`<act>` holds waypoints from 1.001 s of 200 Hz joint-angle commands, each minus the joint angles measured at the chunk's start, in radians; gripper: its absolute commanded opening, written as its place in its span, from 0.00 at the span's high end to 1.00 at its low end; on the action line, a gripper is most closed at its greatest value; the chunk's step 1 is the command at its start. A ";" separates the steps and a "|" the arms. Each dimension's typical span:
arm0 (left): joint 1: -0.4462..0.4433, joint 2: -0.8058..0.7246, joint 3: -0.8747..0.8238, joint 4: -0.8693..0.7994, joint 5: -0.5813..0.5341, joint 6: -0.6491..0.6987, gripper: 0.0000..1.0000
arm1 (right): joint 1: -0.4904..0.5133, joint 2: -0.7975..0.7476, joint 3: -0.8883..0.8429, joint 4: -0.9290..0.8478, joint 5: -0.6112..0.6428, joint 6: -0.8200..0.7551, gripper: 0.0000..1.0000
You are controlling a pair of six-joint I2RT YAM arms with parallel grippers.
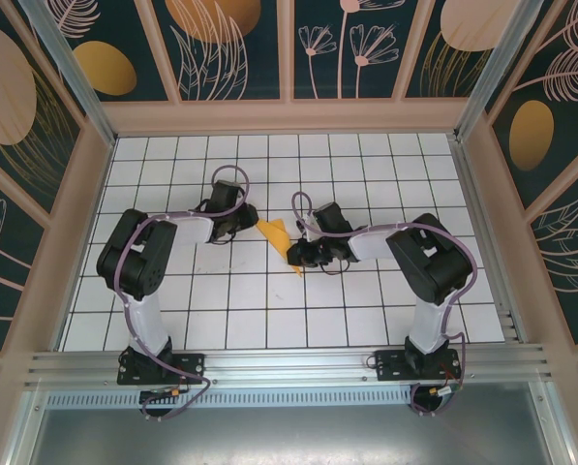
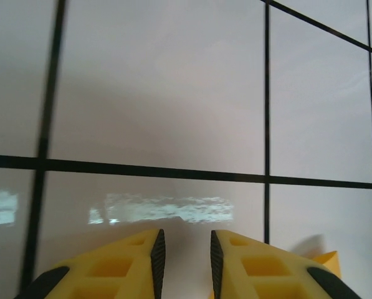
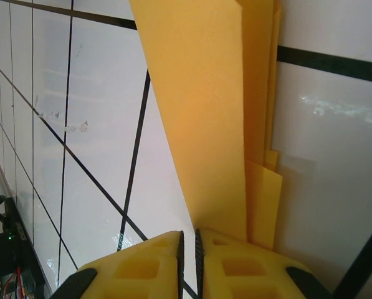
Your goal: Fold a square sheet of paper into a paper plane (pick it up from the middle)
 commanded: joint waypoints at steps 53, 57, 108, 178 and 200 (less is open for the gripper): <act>-0.022 -0.272 -0.099 -0.109 -0.030 -0.023 0.43 | -0.013 -0.263 0.017 -0.075 0.301 0.021 0.49; -0.028 -0.276 -0.104 -0.111 -0.031 -0.026 0.42 | -0.015 -0.277 0.009 -0.077 0.325 0.020 0.48; -0.173 -0.290 -0.091 -0.165 -0.128 -0.110 0.31 | -0.071 -0.428 -0.109 -0.087 0.555 0.066 0.36; -0.269 -0.245 -0.161 0.022 -0.041 -0.399 0.40 | -0.130 -0.436 -0.183 -0.060 0.550 0.100 0.26; -0.270 -0.218 -0.162 0.026 -0.041 -0.437 0.47 | -0.130 -0.428 -0.185 -0.056 0.545 0.100 0.25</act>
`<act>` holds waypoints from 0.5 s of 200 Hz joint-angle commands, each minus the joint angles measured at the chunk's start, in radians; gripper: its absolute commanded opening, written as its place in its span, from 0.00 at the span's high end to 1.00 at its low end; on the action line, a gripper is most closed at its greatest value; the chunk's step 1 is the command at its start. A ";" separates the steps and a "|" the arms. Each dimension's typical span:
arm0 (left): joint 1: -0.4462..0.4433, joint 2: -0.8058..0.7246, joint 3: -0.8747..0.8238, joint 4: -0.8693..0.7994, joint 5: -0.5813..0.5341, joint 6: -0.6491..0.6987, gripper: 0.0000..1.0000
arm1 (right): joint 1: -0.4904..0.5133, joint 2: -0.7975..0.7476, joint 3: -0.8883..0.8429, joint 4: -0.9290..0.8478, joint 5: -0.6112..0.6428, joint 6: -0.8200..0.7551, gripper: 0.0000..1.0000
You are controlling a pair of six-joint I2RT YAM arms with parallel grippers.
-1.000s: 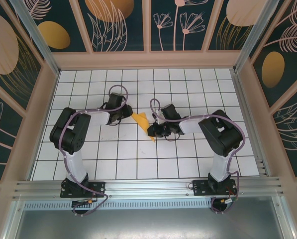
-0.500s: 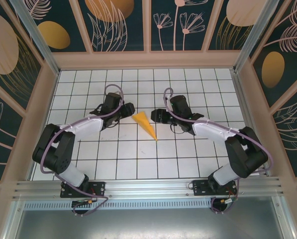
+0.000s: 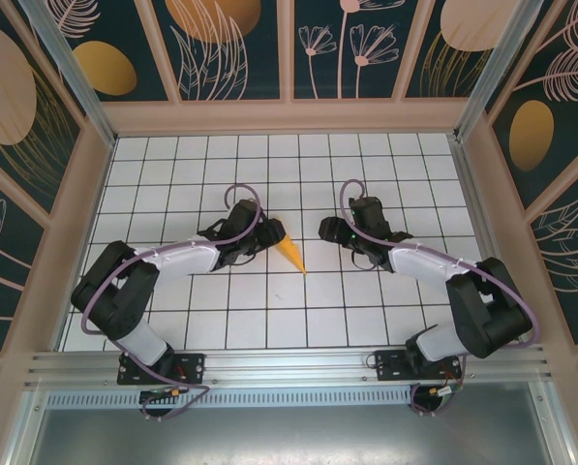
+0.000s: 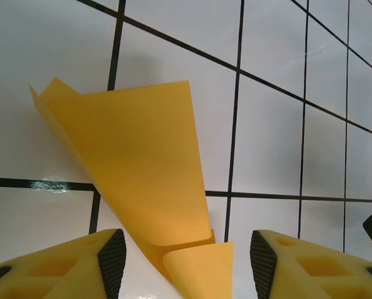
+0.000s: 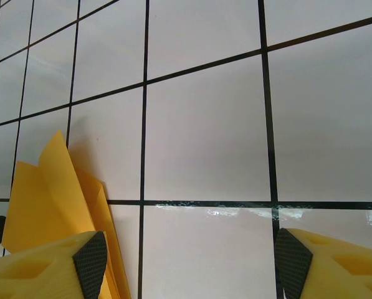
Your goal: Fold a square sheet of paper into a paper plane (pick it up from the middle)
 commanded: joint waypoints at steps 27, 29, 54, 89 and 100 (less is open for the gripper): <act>-0.007 0.029 -0.037 0.069 0.016 -0.125 0.55 | -0.003 -0.002 -0.013 0.006 0.026 0.008 0.24; -0.007 0.029 -0.040 0.070 0.017 -0.127 0.55 | -0.003 -0.003 -0.013 0.007 0.026 0.008 0.24; -0.007 0.015 -0.066 0.087 0.030 -0.143 0.64 | -0.004 0.001 -0.008 0.002 0.028 0.011 0.24; -0.008 -0.015 -0.114 0.127 0.050 -0.165 0.81 | -0.007 0.006 -0.002 -0.002 0.028 0.018 0.25; -0.008 -0.026 -0.124 0.139 0.051 -0.162 0.86 | -0.008 0.005 -0.001 -0.005 0.027 0.020 0.25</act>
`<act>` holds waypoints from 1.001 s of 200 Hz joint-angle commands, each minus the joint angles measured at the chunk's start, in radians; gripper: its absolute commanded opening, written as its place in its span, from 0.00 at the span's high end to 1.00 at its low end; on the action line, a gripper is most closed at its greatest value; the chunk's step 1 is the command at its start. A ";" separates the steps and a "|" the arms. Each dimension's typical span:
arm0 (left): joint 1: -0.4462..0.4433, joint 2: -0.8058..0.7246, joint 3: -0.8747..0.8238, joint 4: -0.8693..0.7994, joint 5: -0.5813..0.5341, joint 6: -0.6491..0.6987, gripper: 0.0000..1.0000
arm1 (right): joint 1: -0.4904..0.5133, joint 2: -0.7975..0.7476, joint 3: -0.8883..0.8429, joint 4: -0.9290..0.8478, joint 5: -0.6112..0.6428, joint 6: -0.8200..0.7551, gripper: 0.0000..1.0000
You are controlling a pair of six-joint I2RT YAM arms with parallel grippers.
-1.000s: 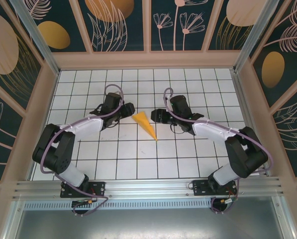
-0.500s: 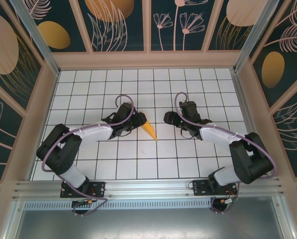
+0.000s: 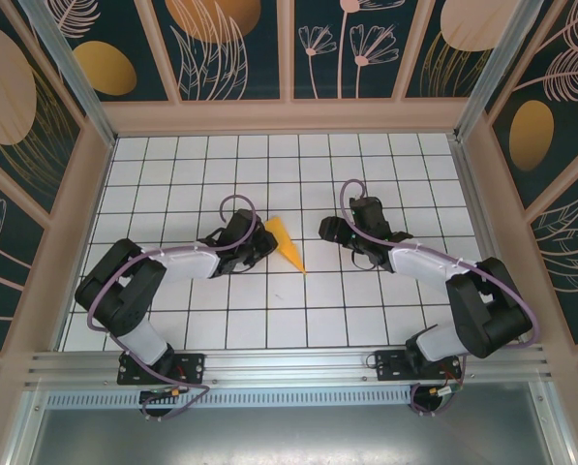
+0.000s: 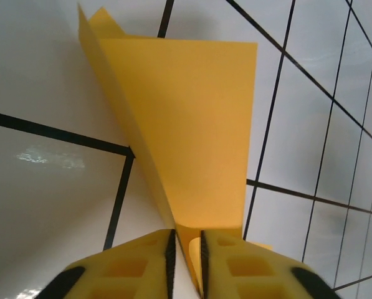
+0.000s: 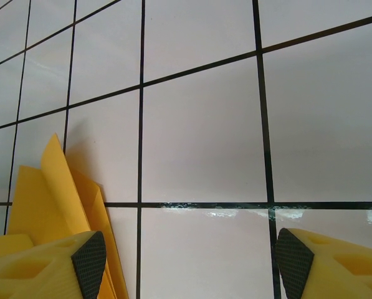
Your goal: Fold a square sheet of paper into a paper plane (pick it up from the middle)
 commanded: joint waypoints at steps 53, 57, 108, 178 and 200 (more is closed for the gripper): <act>-0.005 -0.094 -0.034 0.162 0.110 0.105 1.00 | -0.025 -0.062 -0.013 0.011 -0.028 0.030 0.25; -0.005 -0.097 -0.032 0.171 0.123 0.118 1.00 | -0.029 -0.070 -0.017 0.014 -0.034 0.032 0.24; -0.006 -0.111 -0.050 0.364 0.288 0.169 1.00 | -0.074 -0.173 -0.066 0.030 -0.065 0.062 0.24; -0.005 0.021 -0.082 0.326 0.230 0.206 1.00 | -0.074 -0.194 -0.104 0.051 -0.127 0.041 0.25; -0.005 0.044 -0.091 0.302 0.200 0.220 1.00 | -0.050 -0.191 -0.106 0.047 -0.134 0.015 0.27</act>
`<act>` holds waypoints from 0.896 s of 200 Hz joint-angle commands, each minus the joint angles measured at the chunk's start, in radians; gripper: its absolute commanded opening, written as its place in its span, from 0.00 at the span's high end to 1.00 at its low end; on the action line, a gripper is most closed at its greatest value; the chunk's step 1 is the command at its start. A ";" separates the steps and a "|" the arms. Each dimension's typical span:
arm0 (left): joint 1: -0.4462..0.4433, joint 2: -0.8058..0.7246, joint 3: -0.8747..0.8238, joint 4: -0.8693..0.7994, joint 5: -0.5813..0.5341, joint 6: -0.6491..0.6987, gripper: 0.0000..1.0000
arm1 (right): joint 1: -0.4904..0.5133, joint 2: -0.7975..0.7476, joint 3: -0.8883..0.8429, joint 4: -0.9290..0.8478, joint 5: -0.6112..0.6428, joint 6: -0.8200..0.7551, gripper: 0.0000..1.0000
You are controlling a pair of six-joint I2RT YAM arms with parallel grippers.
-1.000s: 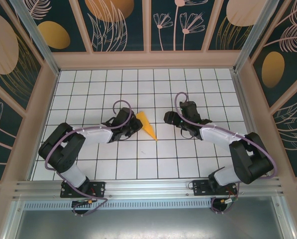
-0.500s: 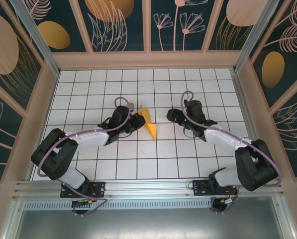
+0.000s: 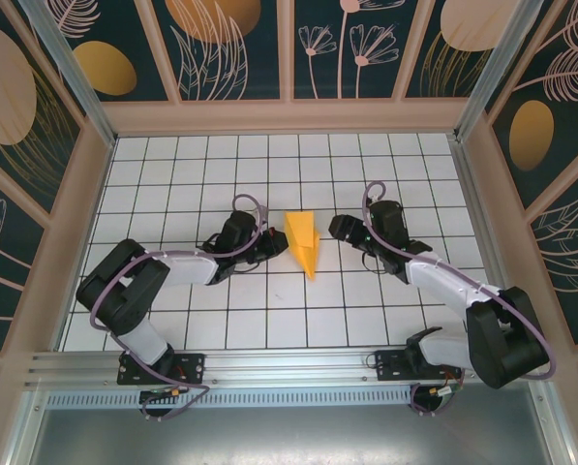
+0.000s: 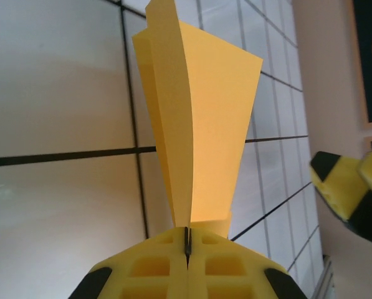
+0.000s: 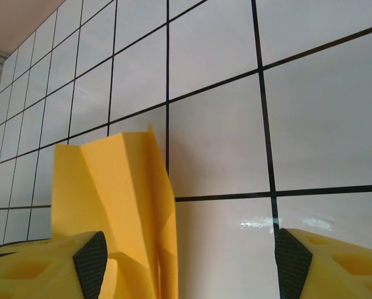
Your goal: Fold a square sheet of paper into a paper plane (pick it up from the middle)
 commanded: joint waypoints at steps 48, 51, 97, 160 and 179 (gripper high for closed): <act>-0.004 0.034 -0.028 -0.090 -0.122 0.044 1.00 | 0.168 0.071 0.052 -0.048 0.061 -0.072 0.39; -0.004 0.034 -0.030 -0.095 -0.128 0.044 1.00 | 0.177 0.081 0.056 -0.051 0.066 -0.070 0.40; -0.003 0.028 -0.039 -0.132 -0.174 0.027 1.00 | 0.305 0.206 0.134 -0.102 0.102 -0.058 0.49; -0.003 0.035 -0.033 -0.130 -0.160 0.031 1.00 | 0.368 0.280 0.200 -0.113 0.092 -0.084 0.54; -0.004 0.038 -0.032 -0.127 -0.156 0.031 1.00 | 0.372 0.308 0.213 -0.116 0.083 -0.087 0.56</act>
